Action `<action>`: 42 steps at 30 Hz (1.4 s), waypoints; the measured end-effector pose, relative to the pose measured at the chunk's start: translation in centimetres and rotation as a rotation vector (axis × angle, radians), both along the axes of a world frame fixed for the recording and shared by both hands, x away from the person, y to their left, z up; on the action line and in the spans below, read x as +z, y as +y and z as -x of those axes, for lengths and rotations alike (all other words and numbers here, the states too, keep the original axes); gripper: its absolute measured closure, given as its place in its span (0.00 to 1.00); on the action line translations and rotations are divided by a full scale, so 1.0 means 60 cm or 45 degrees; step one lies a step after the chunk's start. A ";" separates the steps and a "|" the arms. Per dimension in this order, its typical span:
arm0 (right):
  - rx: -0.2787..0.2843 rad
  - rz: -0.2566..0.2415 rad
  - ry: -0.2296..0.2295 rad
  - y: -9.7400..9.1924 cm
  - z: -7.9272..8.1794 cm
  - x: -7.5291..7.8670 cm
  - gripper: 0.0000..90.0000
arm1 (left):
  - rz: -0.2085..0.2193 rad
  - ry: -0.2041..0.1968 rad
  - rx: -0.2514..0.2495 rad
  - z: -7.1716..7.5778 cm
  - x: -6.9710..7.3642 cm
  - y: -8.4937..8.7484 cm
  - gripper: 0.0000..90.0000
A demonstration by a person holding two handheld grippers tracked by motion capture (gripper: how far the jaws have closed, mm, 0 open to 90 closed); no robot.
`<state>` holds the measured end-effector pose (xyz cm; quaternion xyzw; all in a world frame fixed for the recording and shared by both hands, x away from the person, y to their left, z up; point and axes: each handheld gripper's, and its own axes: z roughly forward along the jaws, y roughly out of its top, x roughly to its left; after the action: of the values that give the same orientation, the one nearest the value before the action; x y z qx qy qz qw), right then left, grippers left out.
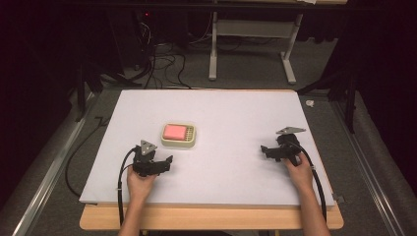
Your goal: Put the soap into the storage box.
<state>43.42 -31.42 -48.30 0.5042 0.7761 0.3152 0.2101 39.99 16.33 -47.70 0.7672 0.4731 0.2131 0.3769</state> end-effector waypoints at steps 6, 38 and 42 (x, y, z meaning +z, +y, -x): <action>0.000 0.000 0.000 0.000 0.000 0.000 0.16 | -0.047 -0.008 0.015 -0.001 -0.006 -0.001 0.22; 0.000 0.000 0.000 0.000 0.000 0.000 0.16 | -0.065 0.066 0.040 -0.011 -0.020 -0.002 0.19; 0.001 0.001 -0.001 0.000 0.000 0.000 0.16 | -0.064 0.064 0.041 -0.011 -0.020 -0.002 0.19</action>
<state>43.42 -31.43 -48.31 0.5036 0.7764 0.3153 0.2103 40.68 16.24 -48.90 0.7738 0.4893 0.2115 0.3421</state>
